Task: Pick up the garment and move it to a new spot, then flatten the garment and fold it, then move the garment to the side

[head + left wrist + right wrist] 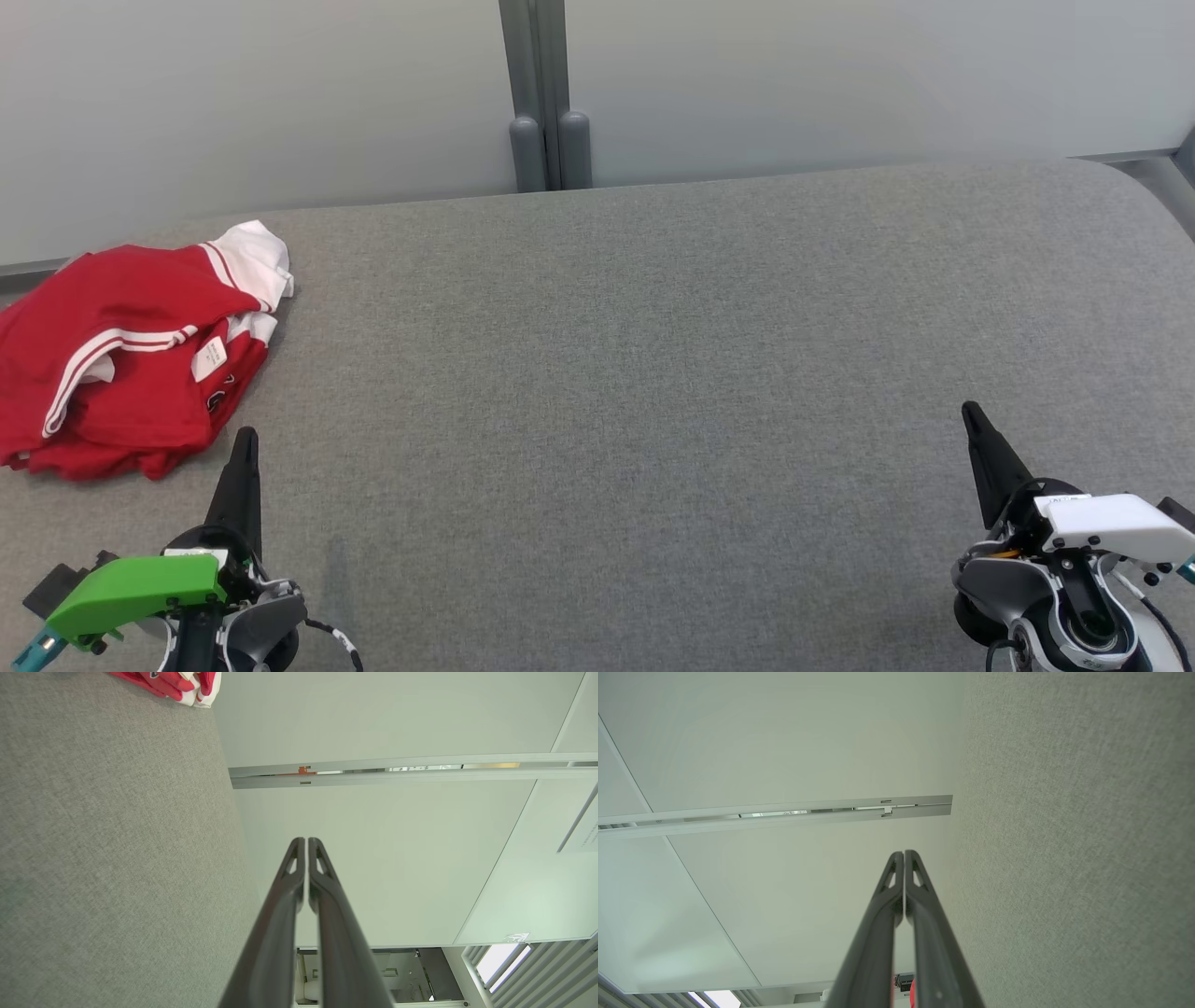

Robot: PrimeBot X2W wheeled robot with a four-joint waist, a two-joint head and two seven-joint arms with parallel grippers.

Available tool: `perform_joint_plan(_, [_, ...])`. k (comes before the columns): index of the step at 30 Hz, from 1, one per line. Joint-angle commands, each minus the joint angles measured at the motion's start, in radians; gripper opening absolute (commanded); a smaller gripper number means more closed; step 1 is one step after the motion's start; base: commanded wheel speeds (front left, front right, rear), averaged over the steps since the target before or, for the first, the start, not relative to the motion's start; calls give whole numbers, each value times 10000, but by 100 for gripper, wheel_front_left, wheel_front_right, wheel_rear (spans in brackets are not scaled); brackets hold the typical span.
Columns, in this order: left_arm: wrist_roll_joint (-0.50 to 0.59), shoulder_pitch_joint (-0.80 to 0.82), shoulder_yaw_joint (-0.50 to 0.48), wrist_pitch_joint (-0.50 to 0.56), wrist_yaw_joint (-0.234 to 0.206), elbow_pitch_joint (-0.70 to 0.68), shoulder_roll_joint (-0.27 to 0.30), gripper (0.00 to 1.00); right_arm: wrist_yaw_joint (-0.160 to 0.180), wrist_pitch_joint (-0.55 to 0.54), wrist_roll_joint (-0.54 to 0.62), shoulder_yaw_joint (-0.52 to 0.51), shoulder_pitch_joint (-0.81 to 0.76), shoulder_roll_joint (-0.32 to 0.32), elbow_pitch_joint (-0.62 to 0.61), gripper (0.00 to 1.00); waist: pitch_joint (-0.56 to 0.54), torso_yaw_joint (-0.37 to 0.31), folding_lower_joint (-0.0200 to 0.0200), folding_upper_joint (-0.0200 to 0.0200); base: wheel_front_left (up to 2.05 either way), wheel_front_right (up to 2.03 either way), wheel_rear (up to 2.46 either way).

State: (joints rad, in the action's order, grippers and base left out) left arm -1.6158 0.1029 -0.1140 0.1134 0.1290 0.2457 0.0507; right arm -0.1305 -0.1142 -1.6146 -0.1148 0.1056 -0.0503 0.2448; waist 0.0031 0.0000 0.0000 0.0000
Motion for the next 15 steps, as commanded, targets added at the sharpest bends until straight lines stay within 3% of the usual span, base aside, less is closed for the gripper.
perform_joint_plan(1, [58,153,-12,29,59,5,1,0,-4,-17,36,-3,83,2,11,0,0,0,0,0,0,0,0])
perform_joint_plan(15, [58,153,-12,28,59,3,1,0,-4,-17,36,-3,83,2,11,0,0,0,0,0,0,0,0])
